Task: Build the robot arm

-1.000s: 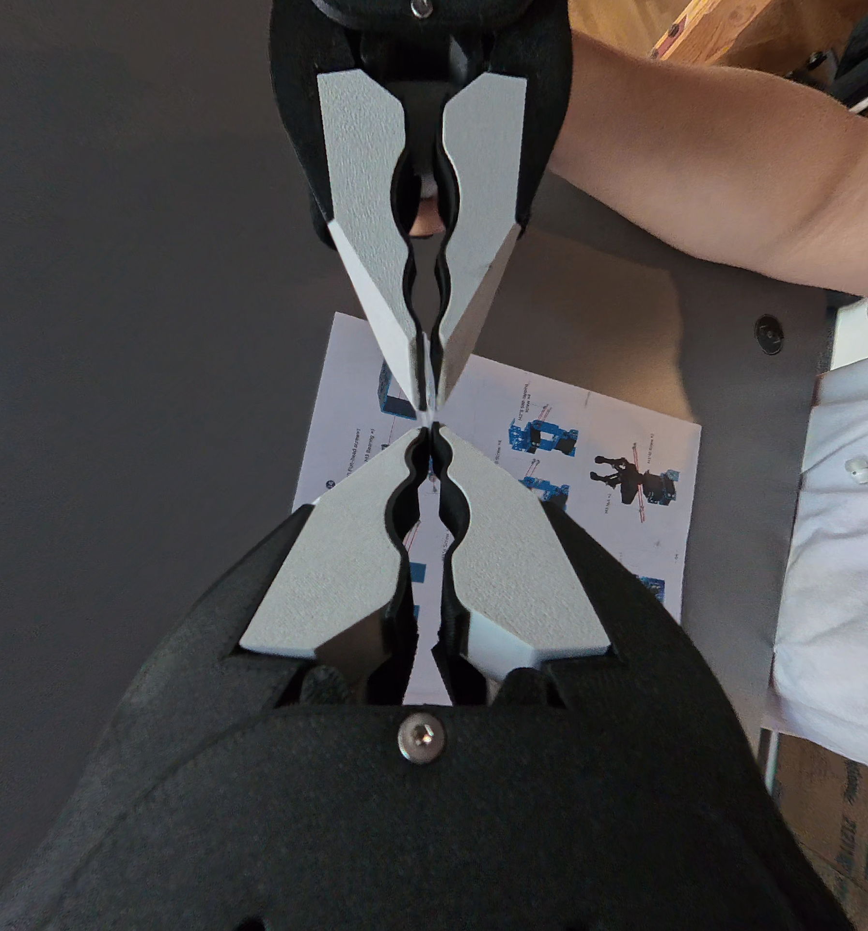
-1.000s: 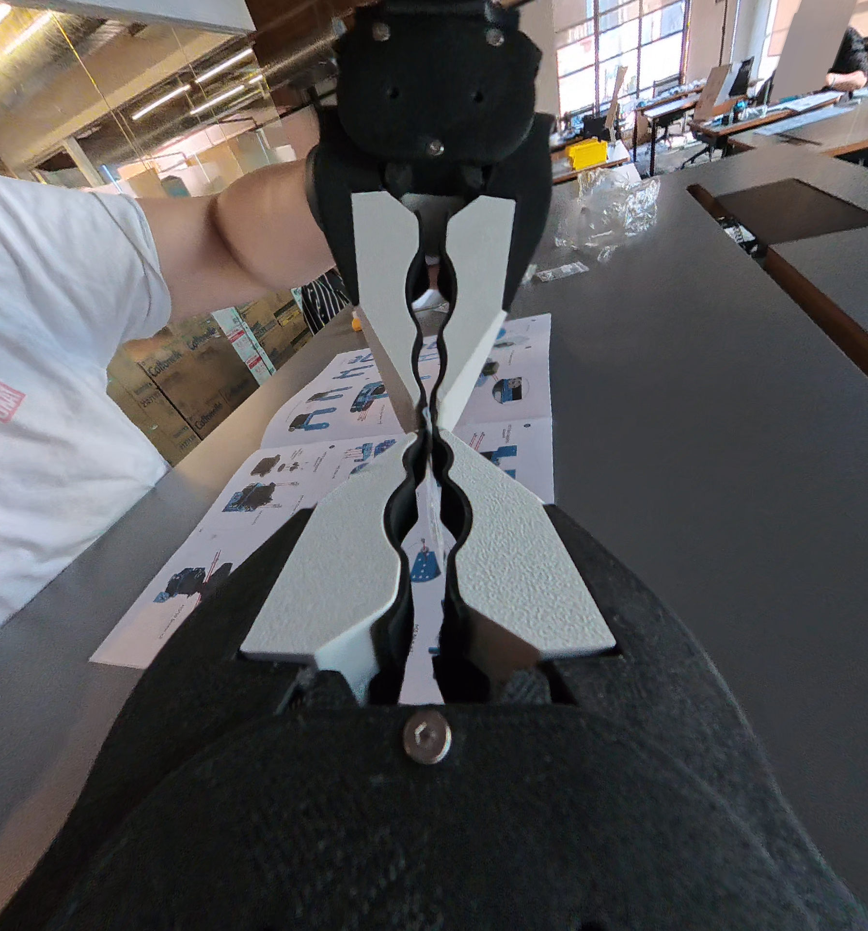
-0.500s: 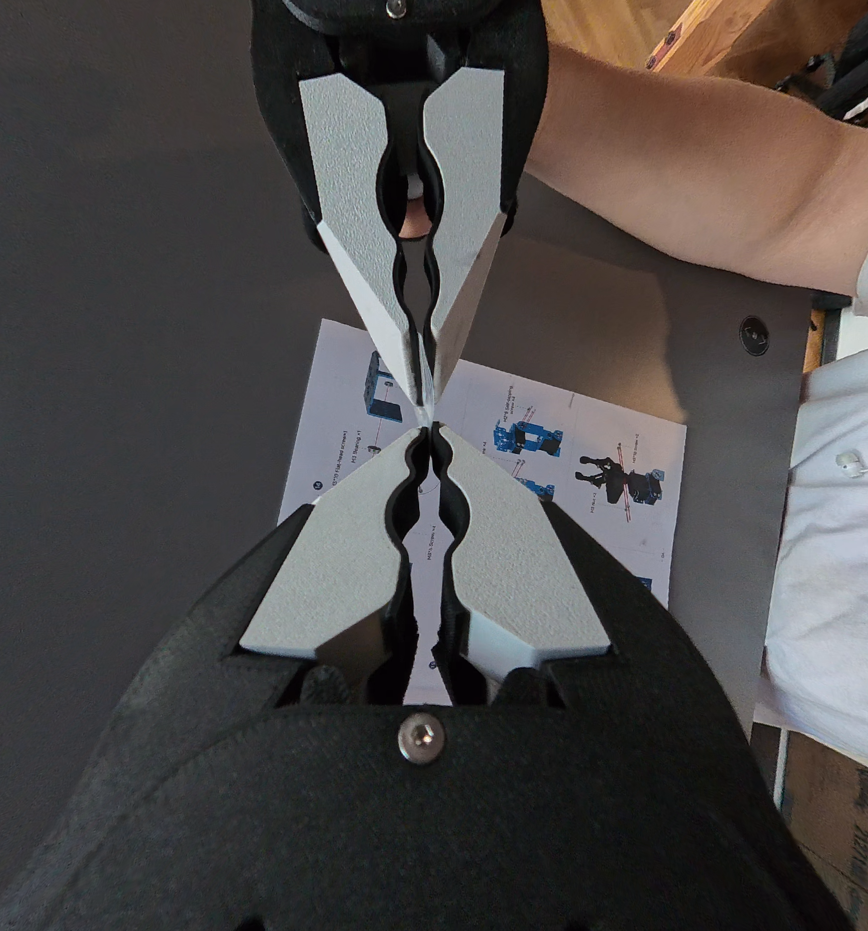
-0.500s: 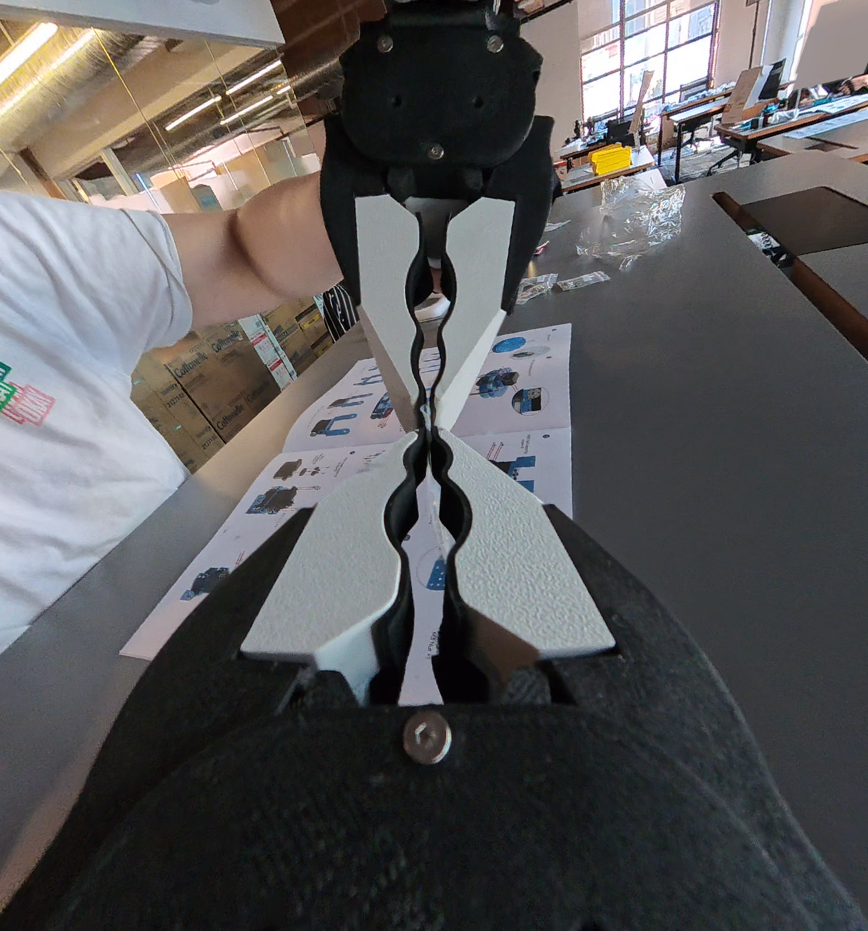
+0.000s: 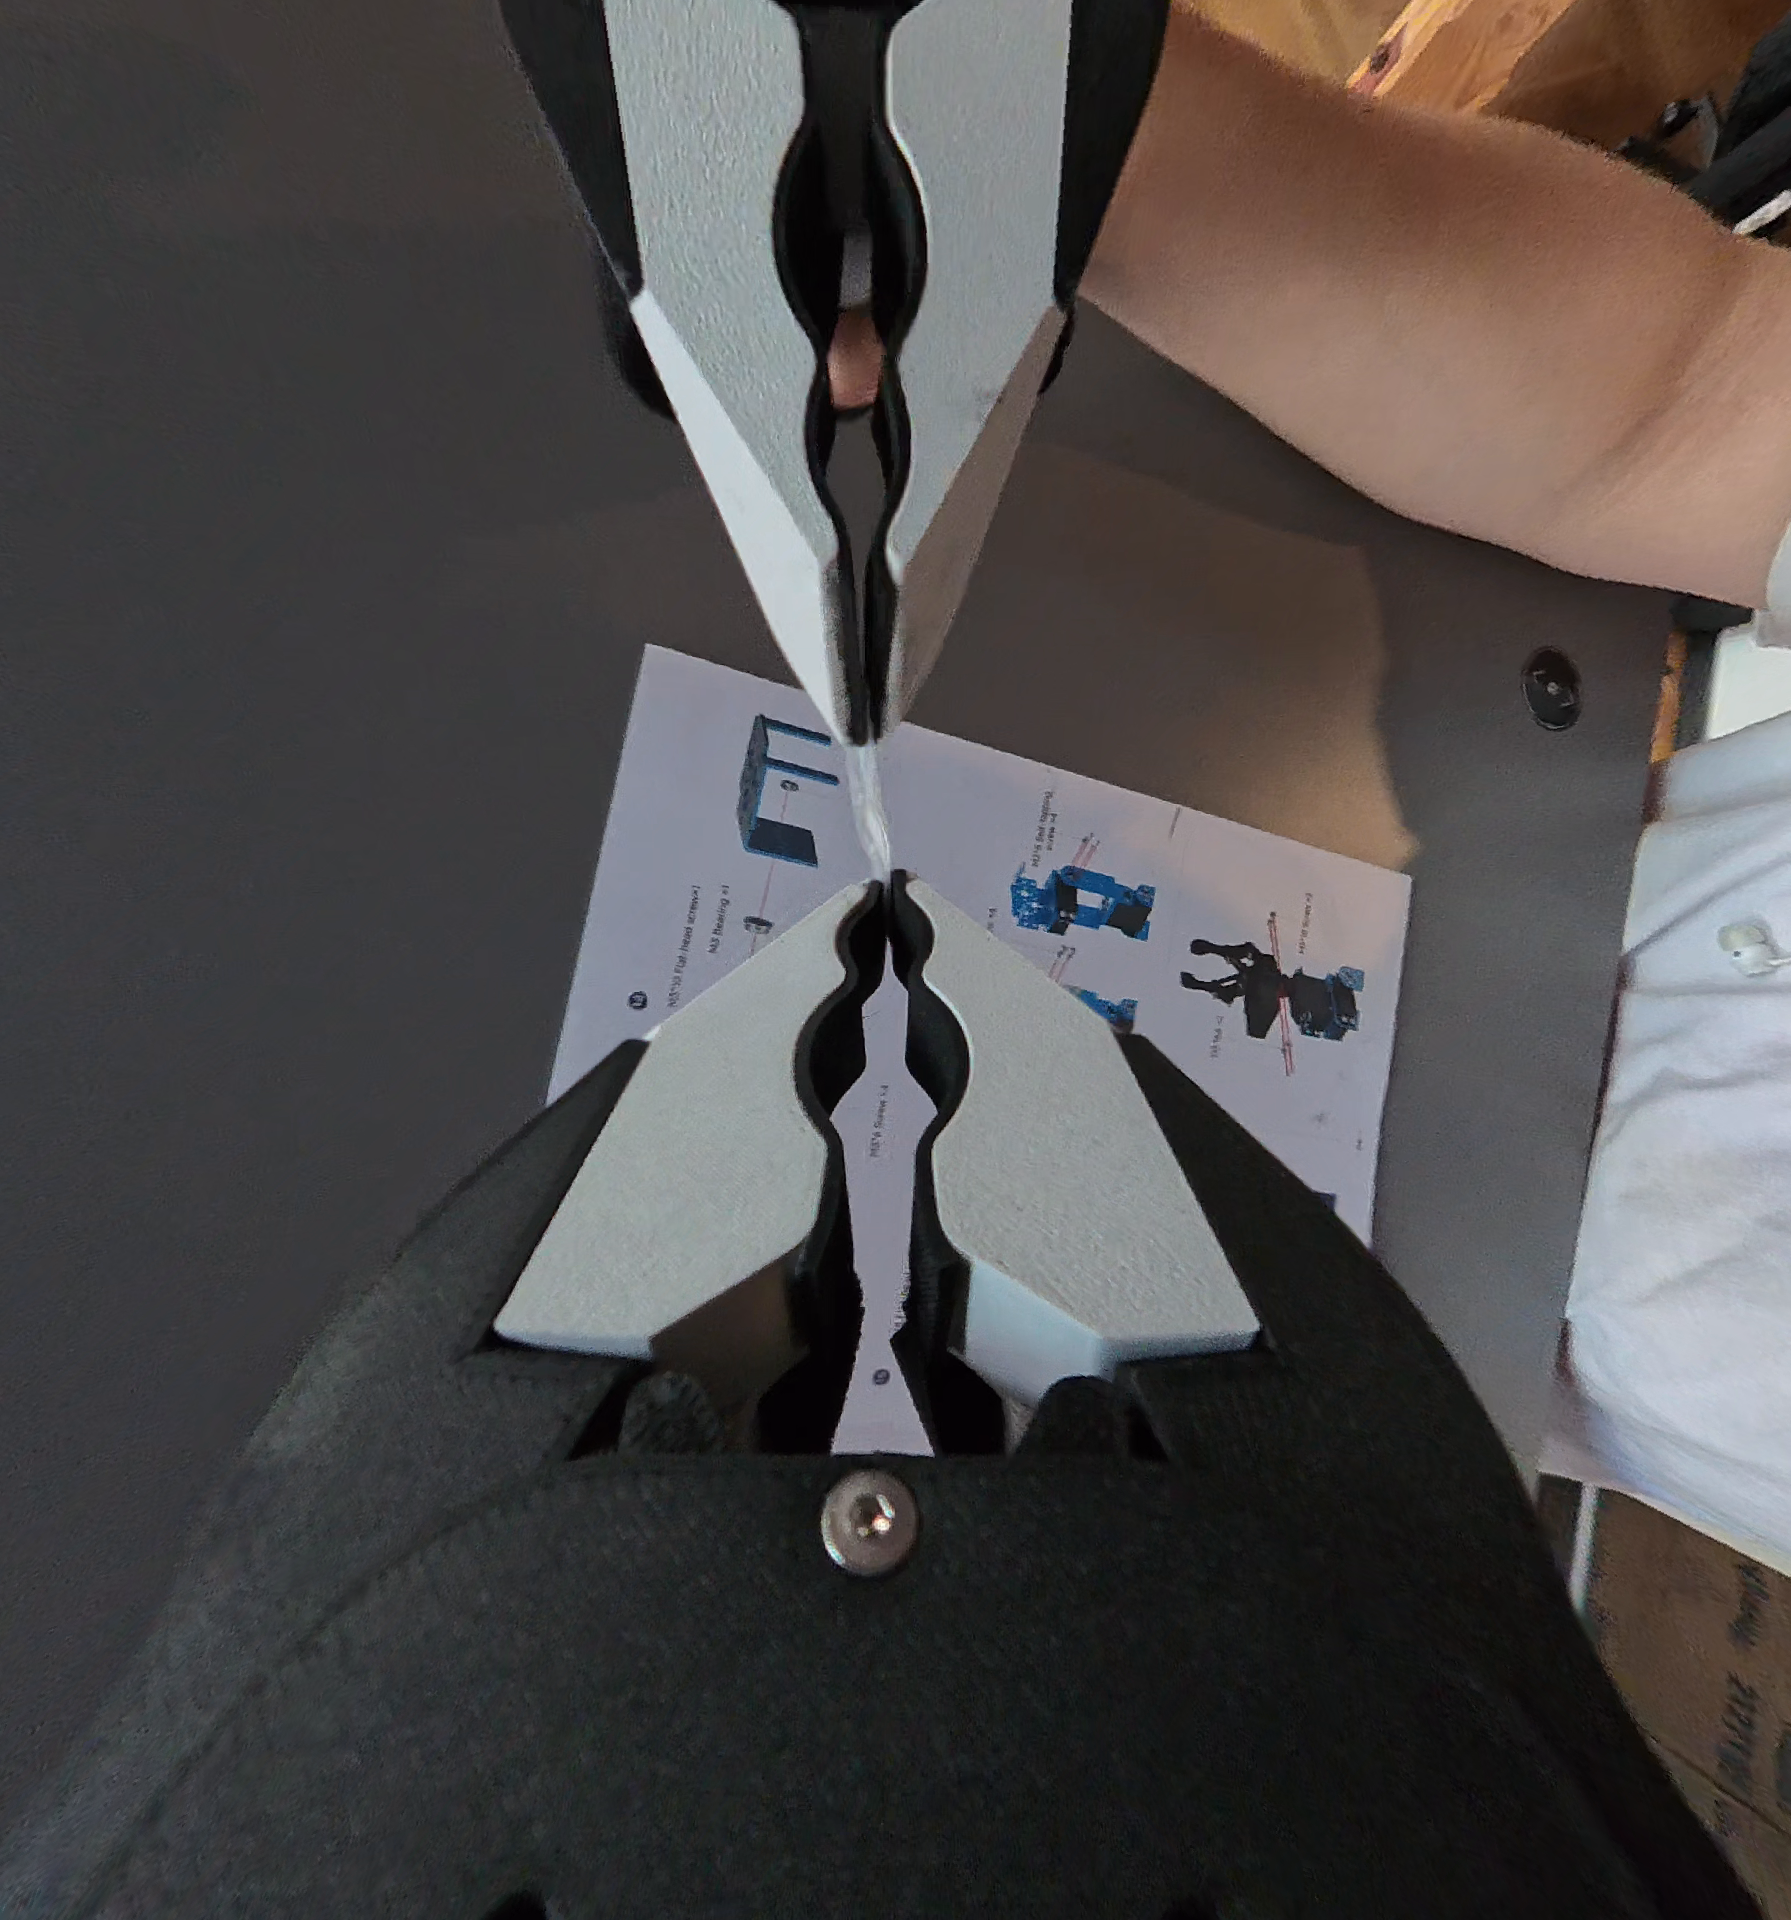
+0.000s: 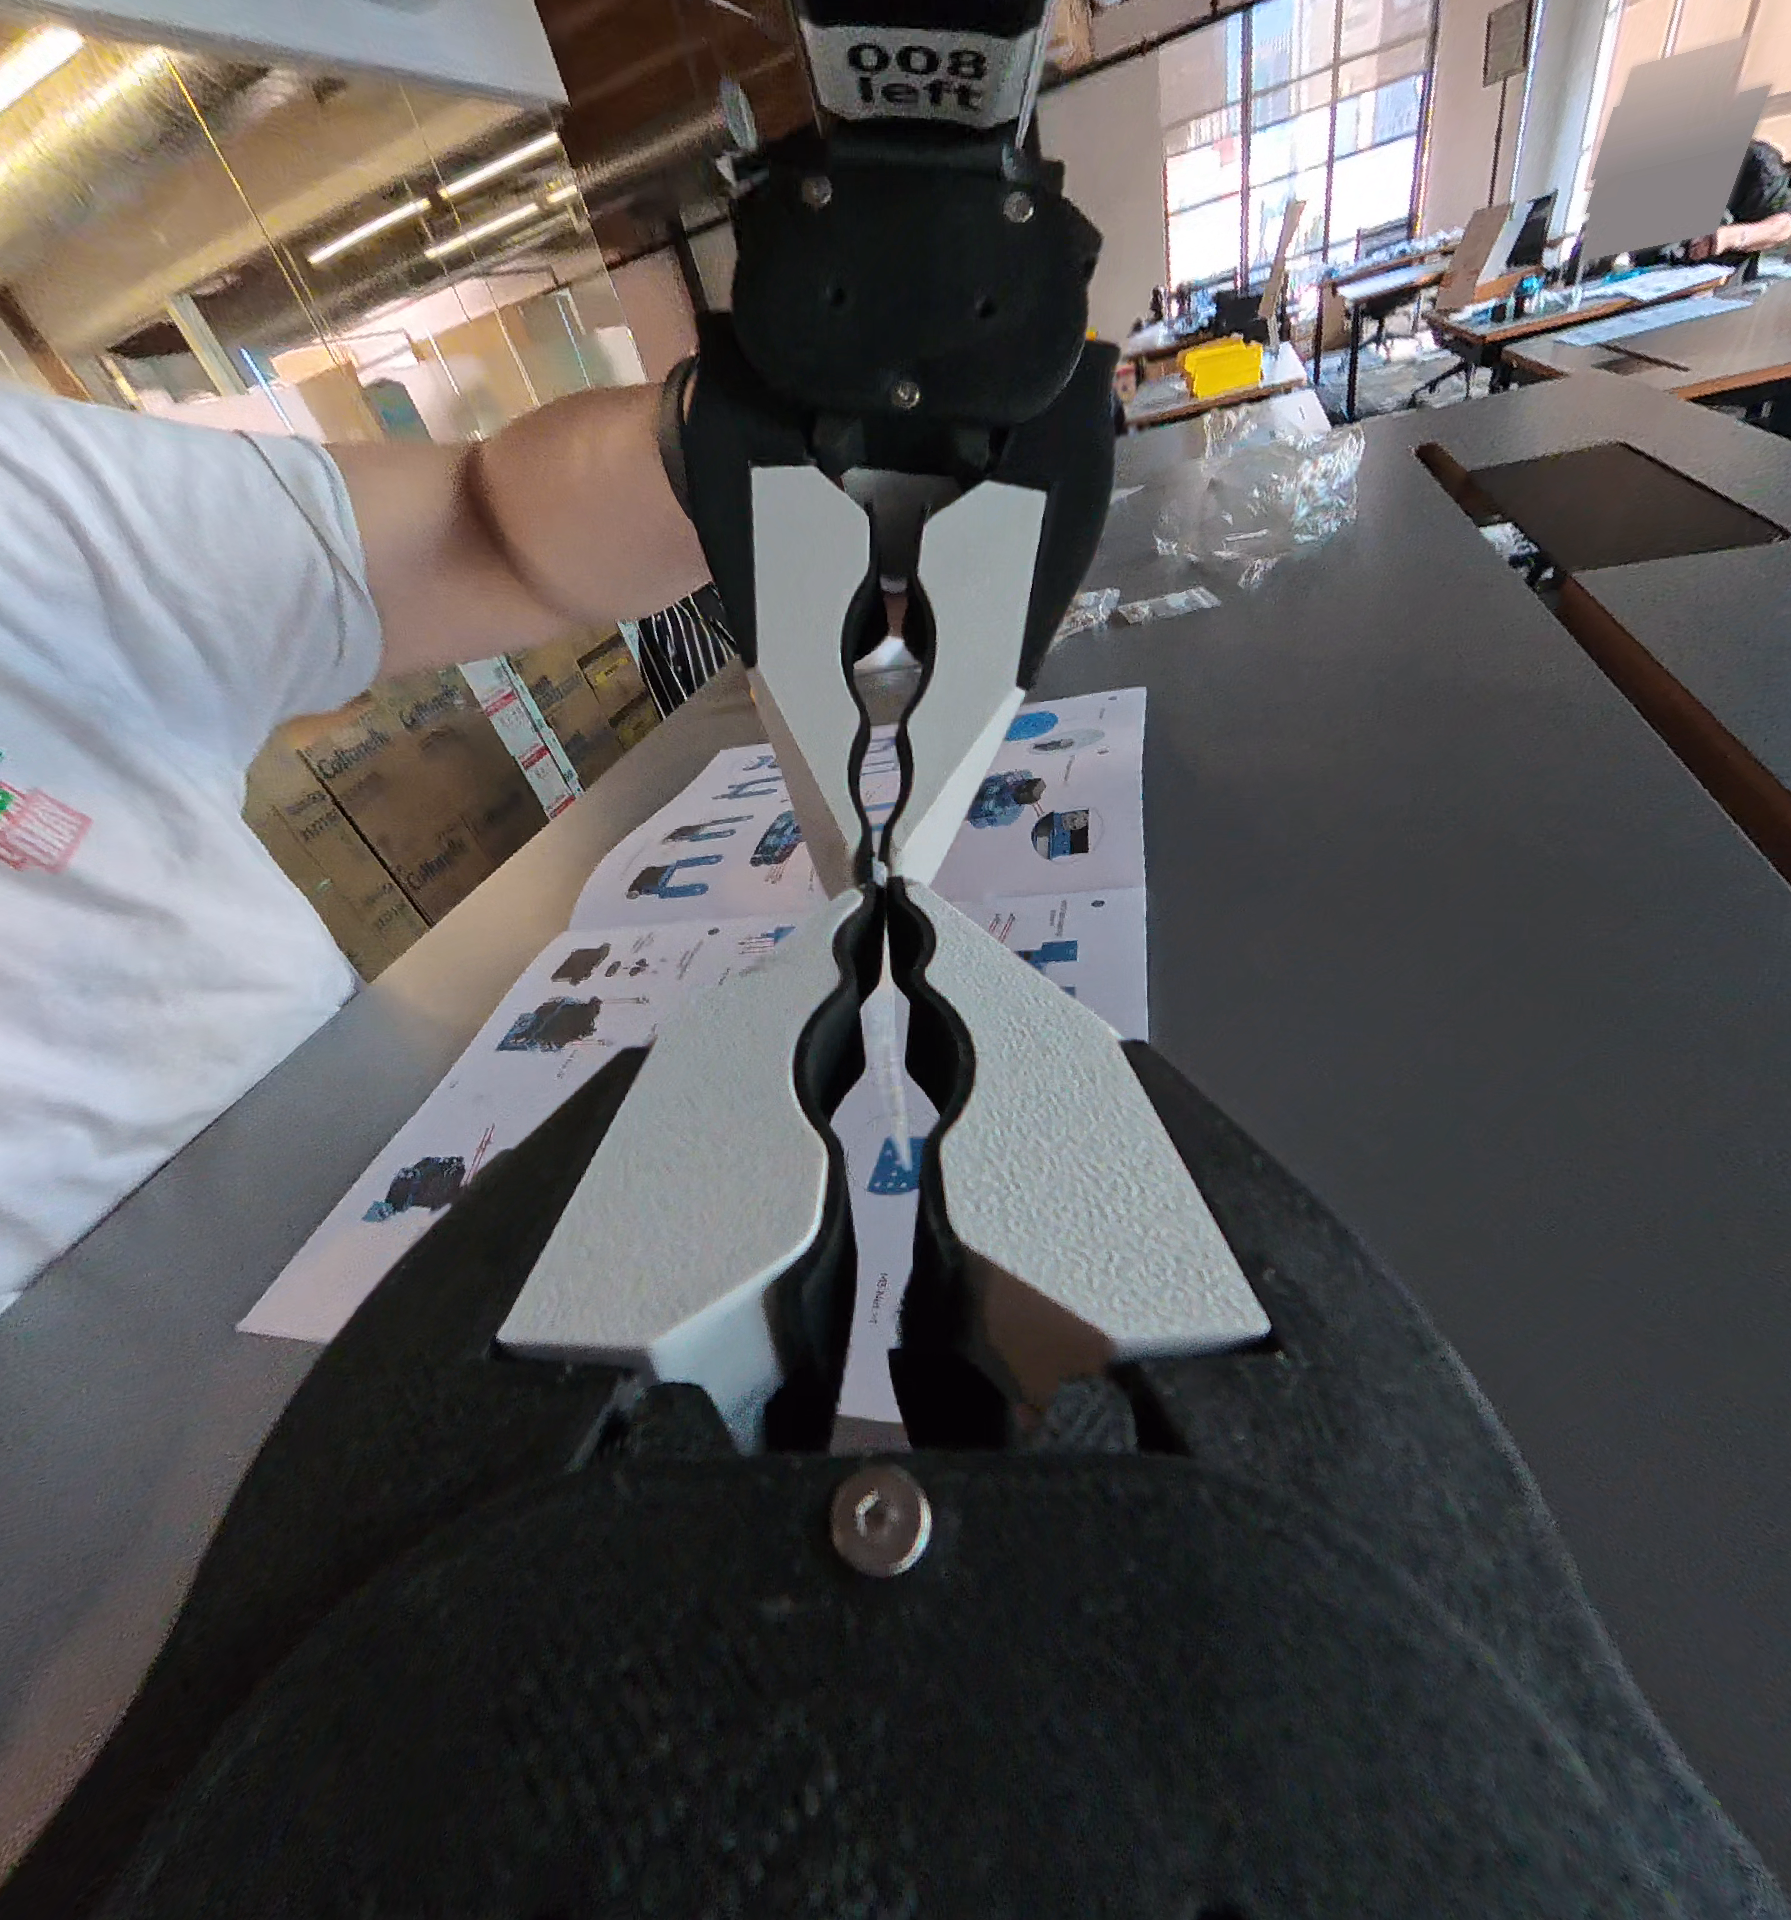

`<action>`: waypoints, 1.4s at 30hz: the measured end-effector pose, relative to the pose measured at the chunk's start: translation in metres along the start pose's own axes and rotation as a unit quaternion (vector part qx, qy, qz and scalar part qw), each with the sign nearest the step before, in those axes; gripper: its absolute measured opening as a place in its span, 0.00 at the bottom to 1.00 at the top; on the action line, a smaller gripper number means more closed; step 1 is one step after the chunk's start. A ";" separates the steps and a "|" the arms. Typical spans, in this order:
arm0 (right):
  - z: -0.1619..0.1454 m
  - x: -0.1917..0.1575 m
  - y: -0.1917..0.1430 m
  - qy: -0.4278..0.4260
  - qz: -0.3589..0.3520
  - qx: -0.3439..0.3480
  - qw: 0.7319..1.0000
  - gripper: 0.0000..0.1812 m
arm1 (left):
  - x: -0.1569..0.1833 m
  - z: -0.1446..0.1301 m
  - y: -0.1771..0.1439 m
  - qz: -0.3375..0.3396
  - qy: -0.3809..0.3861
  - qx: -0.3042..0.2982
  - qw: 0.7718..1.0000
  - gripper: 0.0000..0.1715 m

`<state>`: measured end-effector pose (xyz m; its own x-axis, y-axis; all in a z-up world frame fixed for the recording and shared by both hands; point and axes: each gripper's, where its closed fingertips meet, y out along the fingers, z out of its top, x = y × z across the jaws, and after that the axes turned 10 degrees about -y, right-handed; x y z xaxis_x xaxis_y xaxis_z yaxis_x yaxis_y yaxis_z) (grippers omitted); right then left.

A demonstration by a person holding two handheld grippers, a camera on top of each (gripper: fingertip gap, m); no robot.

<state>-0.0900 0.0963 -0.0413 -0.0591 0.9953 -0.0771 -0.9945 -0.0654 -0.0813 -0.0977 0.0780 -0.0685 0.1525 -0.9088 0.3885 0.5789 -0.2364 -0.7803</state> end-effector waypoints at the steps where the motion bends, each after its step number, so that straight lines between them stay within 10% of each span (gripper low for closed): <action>1: 0.001 0.000 0.000 0.006 0.002 0.004 1.000 0.00 | -0.001 0.000 -0.001 0.004 0.002 0.002 1.000 0.00; 12: -0.004 0.009 0.015 0.032 -0.018 -0.022 0.999 0.00 | -0.003 -0.009 -0.014 0.014 -0.028 0.039 0.999 0.00; 15: 0.014 0.027 0.030 0.088 -0.057 0.034 0.994 0.00 | -0.005 -0.023 -0.054 0.063 -0.039 0.122 0.990 0.27; 22: -0.023 0.102 0.092 0.321 -0.122 0.021 0.939 0.00 | 0.030 -0.179 -0.222 0.258 -0.137 0.320 0.901 0.34; 29: -0.042 0.162 0.172 0.456 -0.100 0.038 0.884 0.00 | 0.111 -0.332 -0.276 0.364 -0.217 0.443 0.790 0.31; 35: -0.006 0.171 0.292 0.448 -0.075 0.002 0.891 0.00 | 0.126 -0.395 -0.274 0.350 -0.244 0.478 0.768 0.30; 42: -0.044 0.199 0.379 0.481 -0.121 -0.063 0.866 0.00 | 0.096 -0.447 -0.291 0.301 -0.198 0.464 0.809 0.32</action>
<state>-0.4745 0.2666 -0.1313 0.3085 0.4655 -0.8295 -0.9470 0.0687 -0.3137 -0.6101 -0.0943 -0.0230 0.7689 -0.5380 0.3455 0.6286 0.7350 -0.2543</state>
